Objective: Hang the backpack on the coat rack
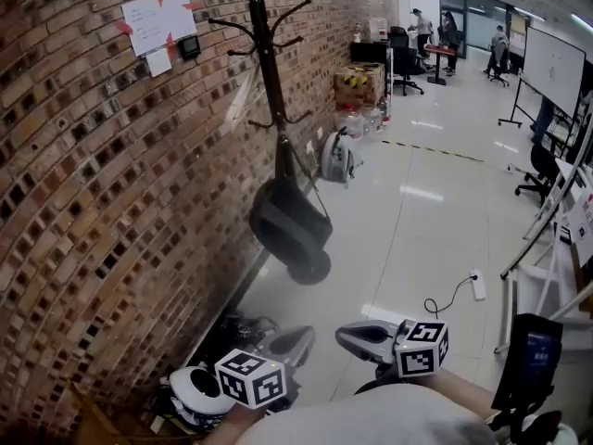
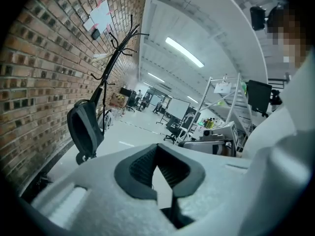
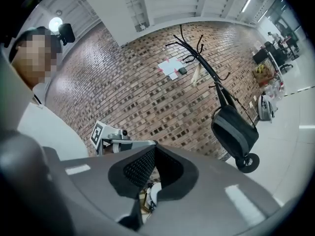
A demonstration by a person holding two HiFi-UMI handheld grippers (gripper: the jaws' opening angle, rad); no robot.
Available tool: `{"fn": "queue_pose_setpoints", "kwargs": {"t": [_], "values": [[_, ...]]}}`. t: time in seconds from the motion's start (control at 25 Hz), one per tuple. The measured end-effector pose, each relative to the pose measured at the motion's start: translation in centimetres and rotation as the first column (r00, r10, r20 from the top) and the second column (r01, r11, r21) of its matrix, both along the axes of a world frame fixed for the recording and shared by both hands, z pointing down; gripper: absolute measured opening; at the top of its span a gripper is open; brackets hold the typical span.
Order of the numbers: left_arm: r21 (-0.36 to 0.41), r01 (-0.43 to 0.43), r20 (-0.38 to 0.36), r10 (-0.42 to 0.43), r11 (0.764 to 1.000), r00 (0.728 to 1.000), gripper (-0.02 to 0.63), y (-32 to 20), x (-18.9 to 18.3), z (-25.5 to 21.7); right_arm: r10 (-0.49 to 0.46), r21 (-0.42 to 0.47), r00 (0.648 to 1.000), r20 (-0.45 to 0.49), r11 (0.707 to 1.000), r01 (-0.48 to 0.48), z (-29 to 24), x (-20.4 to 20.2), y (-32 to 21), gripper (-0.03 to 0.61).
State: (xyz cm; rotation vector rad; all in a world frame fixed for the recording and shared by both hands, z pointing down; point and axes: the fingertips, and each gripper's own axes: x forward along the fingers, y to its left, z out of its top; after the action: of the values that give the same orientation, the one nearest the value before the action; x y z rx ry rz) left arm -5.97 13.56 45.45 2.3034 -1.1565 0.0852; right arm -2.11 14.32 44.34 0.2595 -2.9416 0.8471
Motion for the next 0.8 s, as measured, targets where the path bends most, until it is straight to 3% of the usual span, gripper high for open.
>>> {"fn": "queue_pose_setpoints", "kwargs": {"t": [0.24,0.8], "values": [[0.002,-0.012,-0.017,0.012,1.000,1.000,0.000,3.2,-0.4,-0.4,0.007,0.032,1.000,-0.028,0.999,-0.006,-0.3,-0.5,3.2,0.000],[0.008,-0.032,-0.042,0.032,0.999,0.999,0.000,4.9,-1.6,0.6,0.026,0.026,0.999,-0.035,0.999,-0.025,0.8,-1.7,4.7,0.000]]}}
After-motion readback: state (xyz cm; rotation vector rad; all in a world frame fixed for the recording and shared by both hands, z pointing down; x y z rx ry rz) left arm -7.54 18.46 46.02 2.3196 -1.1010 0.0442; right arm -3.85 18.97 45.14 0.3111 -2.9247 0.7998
